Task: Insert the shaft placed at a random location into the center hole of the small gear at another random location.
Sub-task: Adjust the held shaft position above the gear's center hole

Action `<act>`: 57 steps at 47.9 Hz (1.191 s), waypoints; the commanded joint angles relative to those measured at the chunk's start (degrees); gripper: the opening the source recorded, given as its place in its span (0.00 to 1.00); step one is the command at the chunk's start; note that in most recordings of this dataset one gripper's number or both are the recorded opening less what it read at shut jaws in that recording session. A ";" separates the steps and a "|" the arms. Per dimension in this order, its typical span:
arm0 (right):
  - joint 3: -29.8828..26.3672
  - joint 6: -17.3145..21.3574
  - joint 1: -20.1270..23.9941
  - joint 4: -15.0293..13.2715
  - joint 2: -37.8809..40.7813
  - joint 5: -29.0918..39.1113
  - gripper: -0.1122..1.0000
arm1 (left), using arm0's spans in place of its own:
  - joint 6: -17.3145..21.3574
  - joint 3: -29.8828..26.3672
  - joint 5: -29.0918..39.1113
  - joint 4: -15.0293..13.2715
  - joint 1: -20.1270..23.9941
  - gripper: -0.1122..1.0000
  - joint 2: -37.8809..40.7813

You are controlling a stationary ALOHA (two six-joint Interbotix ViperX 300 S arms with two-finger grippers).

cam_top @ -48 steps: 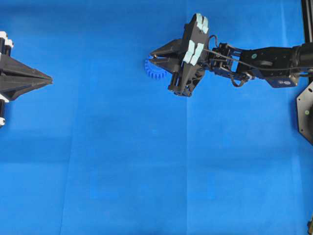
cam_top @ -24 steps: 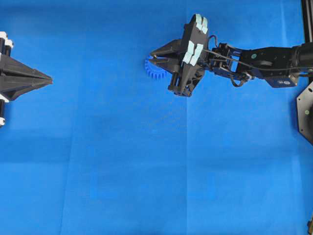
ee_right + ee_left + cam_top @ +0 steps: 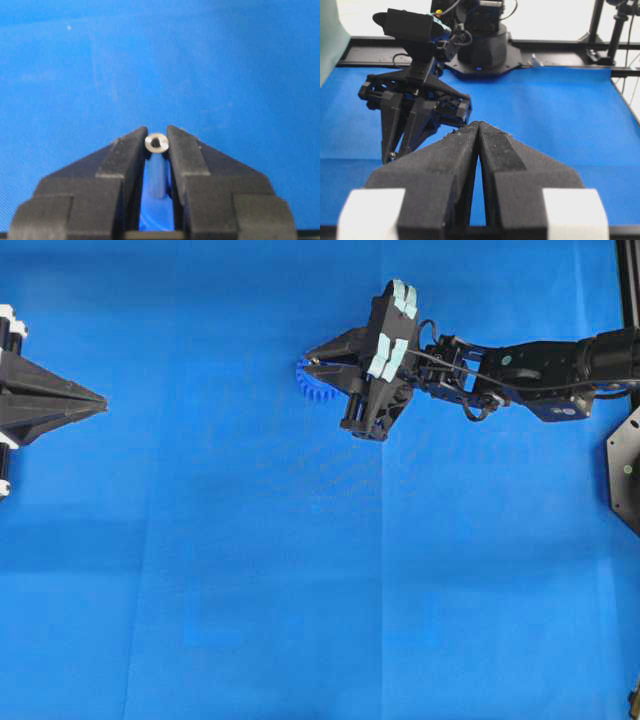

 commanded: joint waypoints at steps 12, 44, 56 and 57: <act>-0.79 0.00 -0.09 -0.09 -0.88 -0.35 0.12 | -0.09 -0.70 -0.44 0.09 -0.09 0.10 0.18; -0.44 -2.29 -0.35 -0.09 -6.06 -0.26 0.12 | 0.09 -0.70 -0.35 0.18 -0.09 0.10 -0.35; -0.62 -2.29 -0.44 -0.18 -2.46 -2.46 0.12 | 0.00 -0.70 -0.35 0.09 -0.09 0.10 -0.35; -0.70 -2.29 -0.53 -0.09 -2.02 -2.55 0.12 | 0.00 -0.70 -0.35 0.18 -0.09 0.10 -0.35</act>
